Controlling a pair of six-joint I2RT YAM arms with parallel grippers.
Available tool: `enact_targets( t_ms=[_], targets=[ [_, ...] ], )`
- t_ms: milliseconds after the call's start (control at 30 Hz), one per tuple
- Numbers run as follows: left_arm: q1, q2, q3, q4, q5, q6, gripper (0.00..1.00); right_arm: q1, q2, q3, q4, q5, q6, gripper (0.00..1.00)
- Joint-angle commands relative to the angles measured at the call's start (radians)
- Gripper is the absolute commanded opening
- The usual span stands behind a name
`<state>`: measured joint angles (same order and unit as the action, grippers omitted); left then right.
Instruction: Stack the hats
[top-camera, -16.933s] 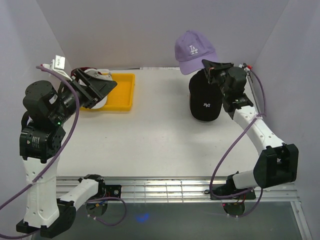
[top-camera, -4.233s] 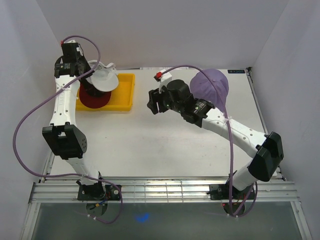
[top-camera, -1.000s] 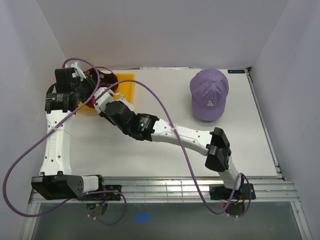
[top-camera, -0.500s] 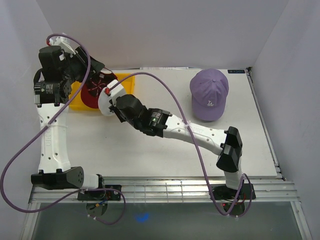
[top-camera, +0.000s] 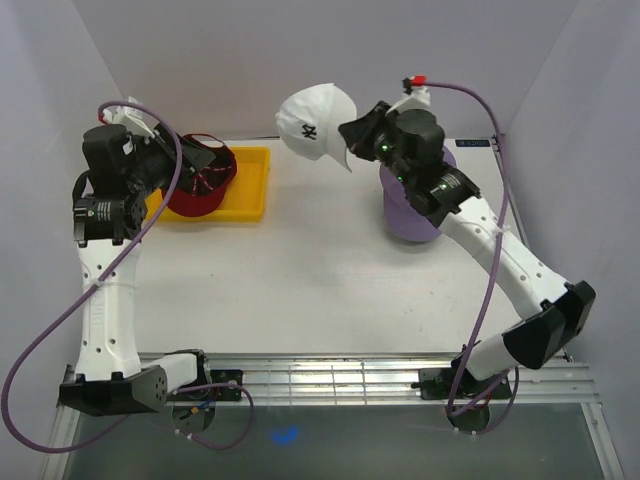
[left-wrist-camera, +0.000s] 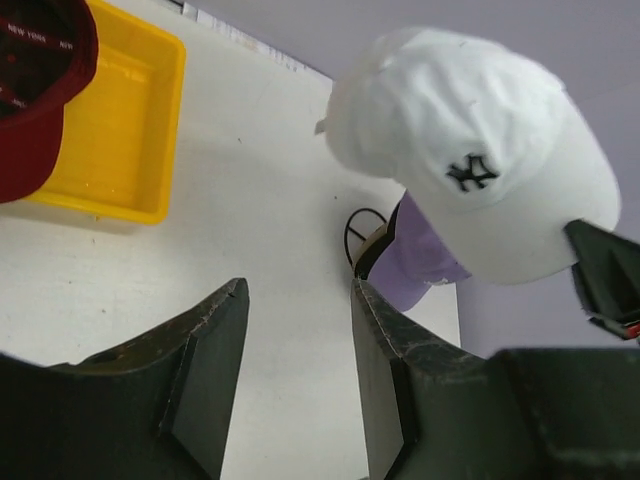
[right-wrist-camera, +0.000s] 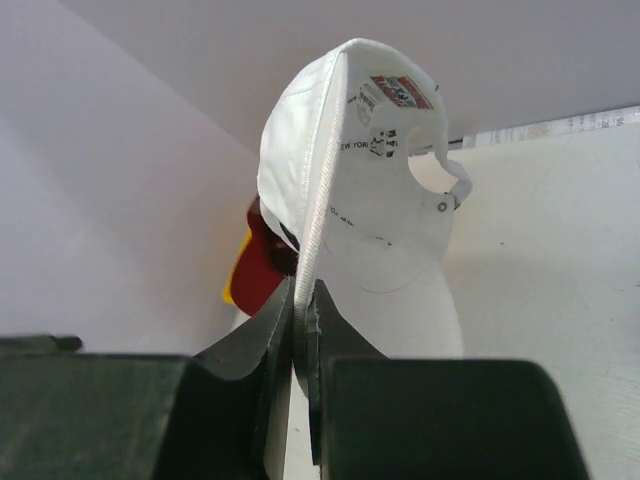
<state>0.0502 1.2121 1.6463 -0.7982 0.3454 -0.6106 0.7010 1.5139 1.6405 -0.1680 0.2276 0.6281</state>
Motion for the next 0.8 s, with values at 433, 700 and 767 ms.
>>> enact_targets(
  t_ms=[433,700,767],
  targets=[
    [-0.093,-0.164,-0.336,0.082,0.113,0.044,0.54,-0.39,-0.5,-0.704,0.574,0.176,0.895,0.08],
    [-0.156,-0.157,-0.358,0.082,0.106,0.069,0.54,-0.393,-0.623,-0.918,0.74,0.309,1.029,0.08],
    [-0.171,-0.157,-0.361,0.082,0.101,0.074,0.55,-0.393,-0.659,-0.956,0.755,0.34,1.033,0.08]
  ],
)
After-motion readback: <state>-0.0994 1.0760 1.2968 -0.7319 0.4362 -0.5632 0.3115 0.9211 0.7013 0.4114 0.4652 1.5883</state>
